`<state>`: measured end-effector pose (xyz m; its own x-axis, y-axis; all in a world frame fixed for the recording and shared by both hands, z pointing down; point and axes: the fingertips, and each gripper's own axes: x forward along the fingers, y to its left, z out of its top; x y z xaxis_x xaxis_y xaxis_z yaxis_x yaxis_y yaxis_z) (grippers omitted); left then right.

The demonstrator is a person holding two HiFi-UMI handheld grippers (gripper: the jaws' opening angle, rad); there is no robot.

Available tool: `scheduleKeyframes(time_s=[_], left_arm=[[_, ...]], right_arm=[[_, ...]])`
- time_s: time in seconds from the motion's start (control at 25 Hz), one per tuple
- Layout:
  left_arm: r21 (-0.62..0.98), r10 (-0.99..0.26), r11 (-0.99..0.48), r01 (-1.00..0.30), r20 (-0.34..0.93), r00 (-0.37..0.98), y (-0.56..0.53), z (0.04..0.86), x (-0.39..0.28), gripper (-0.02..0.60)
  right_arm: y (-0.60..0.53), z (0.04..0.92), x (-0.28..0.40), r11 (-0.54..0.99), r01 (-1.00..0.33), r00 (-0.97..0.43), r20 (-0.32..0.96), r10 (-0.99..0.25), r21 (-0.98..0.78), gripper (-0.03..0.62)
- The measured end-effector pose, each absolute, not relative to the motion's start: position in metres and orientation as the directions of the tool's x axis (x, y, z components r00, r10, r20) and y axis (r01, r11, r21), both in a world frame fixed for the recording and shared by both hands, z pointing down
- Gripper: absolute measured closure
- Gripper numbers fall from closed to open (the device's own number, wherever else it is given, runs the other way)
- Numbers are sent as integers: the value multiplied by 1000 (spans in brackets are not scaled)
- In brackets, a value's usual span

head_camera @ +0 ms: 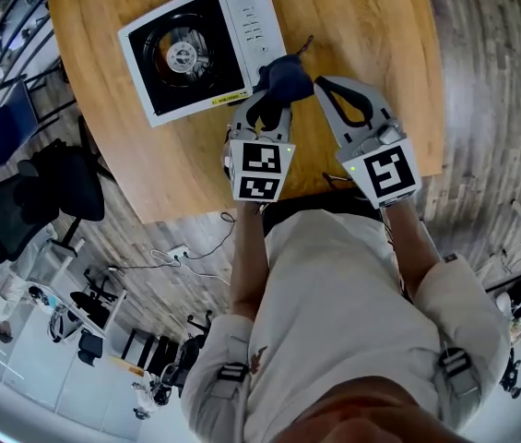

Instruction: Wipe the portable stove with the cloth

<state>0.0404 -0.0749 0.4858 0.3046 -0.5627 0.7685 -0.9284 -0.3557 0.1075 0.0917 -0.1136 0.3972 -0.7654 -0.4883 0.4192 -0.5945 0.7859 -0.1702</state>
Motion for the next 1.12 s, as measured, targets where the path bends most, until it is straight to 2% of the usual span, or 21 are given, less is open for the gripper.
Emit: scheduleKeyframes(time_s=[0.52,1.12], left_arm=[[120,-555,-436,-892,744,371,-50,467,40,482],[151,-530,-478,-865,736,421,-51,492,0,482]], right_arm=[[-99,410,82,806,-561,-783,435,-444,-188,574],[-74,416,50,738,-658,-696,490,-524,-146,574]])
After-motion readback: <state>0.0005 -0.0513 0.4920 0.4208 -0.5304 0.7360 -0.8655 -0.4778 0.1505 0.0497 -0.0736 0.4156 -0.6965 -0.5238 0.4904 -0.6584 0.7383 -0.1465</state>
